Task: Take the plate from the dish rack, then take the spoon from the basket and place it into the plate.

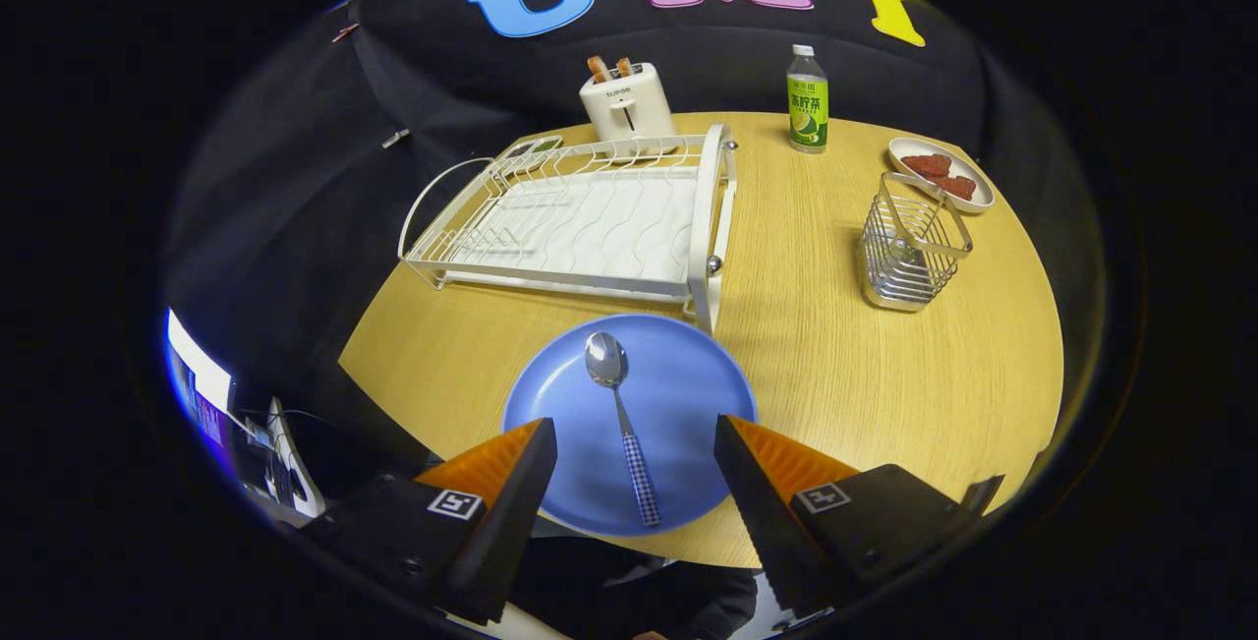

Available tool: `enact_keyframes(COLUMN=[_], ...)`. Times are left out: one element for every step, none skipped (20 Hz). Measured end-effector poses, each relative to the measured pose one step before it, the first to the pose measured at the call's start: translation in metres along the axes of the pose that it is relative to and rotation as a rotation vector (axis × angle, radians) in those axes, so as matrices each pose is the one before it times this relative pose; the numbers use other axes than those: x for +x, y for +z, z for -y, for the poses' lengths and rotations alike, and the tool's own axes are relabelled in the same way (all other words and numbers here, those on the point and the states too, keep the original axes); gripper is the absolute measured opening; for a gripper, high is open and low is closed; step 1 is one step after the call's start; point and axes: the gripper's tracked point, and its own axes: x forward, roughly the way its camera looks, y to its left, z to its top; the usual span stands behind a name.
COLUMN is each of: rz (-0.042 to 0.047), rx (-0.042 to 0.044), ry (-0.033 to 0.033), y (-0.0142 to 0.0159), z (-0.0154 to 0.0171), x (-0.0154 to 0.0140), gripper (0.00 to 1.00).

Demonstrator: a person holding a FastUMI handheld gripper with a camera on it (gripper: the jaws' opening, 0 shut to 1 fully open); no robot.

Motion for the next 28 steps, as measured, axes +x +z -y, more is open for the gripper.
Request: enact_keyframes(rz=[0.01512,0.01394,0.01819,0.02256,0.02576,0.02964,0.03529,0.03411,0.03428,0.03227,0.03257,0.03131,0.03143,0.03313,0.03335,0.03264,0.03044,0.03271,0.02988,0.02977,0.0286,0.03,0.03021,0.02743,0.02298,0.01928,0.01457,0.00942], rx=[-0.00062,-0.00046,-0.0005,0.00023,-0.00288,-0.00609,-0.00974,-0.01,-0.00986,-0.01156,-0.01628,-0.01656,-0.01339,-0.01189,-0.01263,-0.01485,-0.01819,-0.02081,-0.02142,-0.02037,-0.01902,-0.01689,-0.01864,-0.02058,-0.02077,-0.01966,-0.01622,-0.01062], ry=[-0.00509,-0.00589,-0.0016,-0.00051,-0.00216,-0.00741,-0.01068,-0.01033,-0.01157,-0.01214,-0.0127,-0.01531,-0.01369,-0.01493,-0.0128,-0.01377,-0.01436,-0.01571,-0.01456,-0.01242,-0.00863,-0.00911,-0.00353,-0.01011,-0.00696,-0.00591,-0.00283,-0.00339], y=[0.00533,0.00613,0.00802,0.01056,0.01209,0.01299,0.01585,0.01596,0.01574,0.0145,0.01547,0.01554,0.01498,0.01415,0.01395,0.01313,0.0119,0.01197,0.01138,0.01123,0.01029,0.01097,0.01052,0.00906,0.00861,0.00729,0.00667,0.00447], z=[0.00087,0.00112,-0.00015,-0.0007,0.00004,0.00095,0.00205,0.00186,0.00256,0.00207,0.00255,0.00363,0.00322,0.00233,0.00265,0.00249,0.00276,0.00266,0.0029,0.00136,0.00068,0.00057,-0.00081,0.00161,0.00033,0.0005,0.0001,-0.00023], x=[-0.00297,-0.0039,-0.0044,-0.00516,-0.00507,-0.00538,-0.00546,-0.00549,-0.00428,-0.0046,-0.00425,-0.00332,-0.00274,-0.00389,-0.00404,-0.00355,-0.00382,-0.00359,-0.00333,-0.00282,-0.00349,-0.00314,-0.00444,-0.00236,-0.00224,-0.00249,-0.00327,-0.00015], gripper=[0.99,0.99,0.99,0.99,0.99,0.99,0.99,0.99,0.99,0.99,0.99,0.99,0.99,0.99,0.99,0.99,0.99,0.99,0.99,0.99,0.99,0.99,0.99,1.0,0.99,0.98,0.98,0.98])
